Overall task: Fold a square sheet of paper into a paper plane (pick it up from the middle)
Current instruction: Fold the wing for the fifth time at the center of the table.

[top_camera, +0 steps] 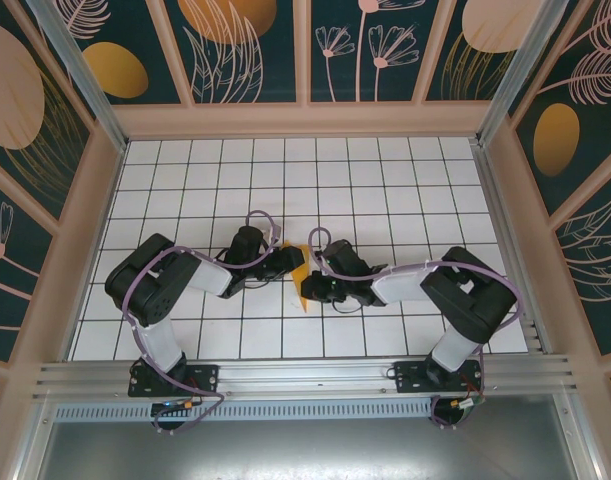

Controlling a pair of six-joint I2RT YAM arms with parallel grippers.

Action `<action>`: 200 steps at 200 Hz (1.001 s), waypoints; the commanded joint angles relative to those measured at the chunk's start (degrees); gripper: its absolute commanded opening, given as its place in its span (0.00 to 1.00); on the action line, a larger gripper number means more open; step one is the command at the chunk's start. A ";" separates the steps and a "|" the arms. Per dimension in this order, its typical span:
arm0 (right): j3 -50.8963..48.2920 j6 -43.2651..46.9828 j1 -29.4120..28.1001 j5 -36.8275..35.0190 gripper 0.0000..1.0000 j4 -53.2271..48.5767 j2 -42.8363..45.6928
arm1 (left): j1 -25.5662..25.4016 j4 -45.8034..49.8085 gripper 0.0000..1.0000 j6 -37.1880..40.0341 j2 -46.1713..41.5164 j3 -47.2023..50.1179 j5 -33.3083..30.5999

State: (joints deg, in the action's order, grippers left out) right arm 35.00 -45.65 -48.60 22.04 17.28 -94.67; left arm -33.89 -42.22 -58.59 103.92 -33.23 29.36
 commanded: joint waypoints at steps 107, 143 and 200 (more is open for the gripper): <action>-2.64 -3.56 -1.07 -2.21 0.13 -0.69 1.52 | -0.29 5.39 0.44 1.37 1.99 0.85 -2.82; -3.19 -3.87 -1.16 -2.36 0.11 -0.91 0.54 | -0.26 5.56 0.44 1.31 2.08 0.80 -2.82; -2.40 -3.40 -1.18 -3.54 0.14 -3.65 3.41 | -0.21 5.57 0.44 1.37 1.99 0.80 -2.83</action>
State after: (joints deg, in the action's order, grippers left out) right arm 32.93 -48.62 -49.30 19.57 16.86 -93.27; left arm -33.89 -42.19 -58.59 103.90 -33.23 29.36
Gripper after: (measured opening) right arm 0.133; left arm 0.439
